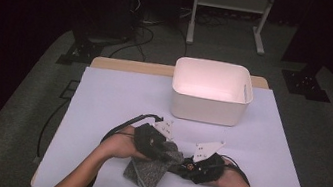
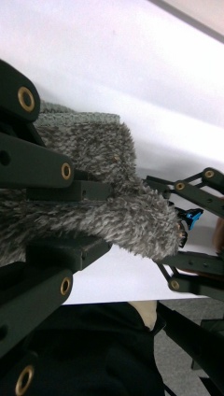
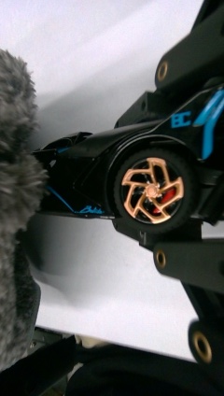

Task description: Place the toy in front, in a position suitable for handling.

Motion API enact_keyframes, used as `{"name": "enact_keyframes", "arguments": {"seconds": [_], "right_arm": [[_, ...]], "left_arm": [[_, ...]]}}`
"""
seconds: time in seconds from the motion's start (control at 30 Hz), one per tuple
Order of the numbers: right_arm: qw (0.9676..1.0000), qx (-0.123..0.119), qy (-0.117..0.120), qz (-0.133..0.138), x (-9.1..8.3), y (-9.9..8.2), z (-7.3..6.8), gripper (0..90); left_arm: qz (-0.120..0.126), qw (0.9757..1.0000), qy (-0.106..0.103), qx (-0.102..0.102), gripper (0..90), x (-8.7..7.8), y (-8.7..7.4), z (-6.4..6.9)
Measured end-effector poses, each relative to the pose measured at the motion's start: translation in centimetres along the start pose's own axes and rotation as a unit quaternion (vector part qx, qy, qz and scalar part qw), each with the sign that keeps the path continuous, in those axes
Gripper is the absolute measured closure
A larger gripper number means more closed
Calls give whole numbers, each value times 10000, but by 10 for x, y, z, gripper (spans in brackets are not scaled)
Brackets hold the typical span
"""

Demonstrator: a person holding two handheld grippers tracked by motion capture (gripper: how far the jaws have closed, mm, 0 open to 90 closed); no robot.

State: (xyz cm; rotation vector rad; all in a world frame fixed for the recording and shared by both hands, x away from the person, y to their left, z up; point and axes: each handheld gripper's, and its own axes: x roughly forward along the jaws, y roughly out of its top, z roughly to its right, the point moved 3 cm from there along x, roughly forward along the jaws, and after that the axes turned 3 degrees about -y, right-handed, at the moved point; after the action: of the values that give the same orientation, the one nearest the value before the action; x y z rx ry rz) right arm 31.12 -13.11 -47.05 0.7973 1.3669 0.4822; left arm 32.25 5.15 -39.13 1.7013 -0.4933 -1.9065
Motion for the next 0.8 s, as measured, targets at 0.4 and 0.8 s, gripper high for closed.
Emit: {"name": "enact_keyframes", "arguments": {"seconds": [0.4, 0.8], "right_arm": [[9994, 189, -103, 262, -28, -22, 0, 566], [9988, 101, -237, 413, -26, -24, -4, 571]], "left_arm": [[74, 9999, -127, -49, 775, 3, -4, 2], [-147, 9990, -277, 318, 814, 25, 32, 9]]}}
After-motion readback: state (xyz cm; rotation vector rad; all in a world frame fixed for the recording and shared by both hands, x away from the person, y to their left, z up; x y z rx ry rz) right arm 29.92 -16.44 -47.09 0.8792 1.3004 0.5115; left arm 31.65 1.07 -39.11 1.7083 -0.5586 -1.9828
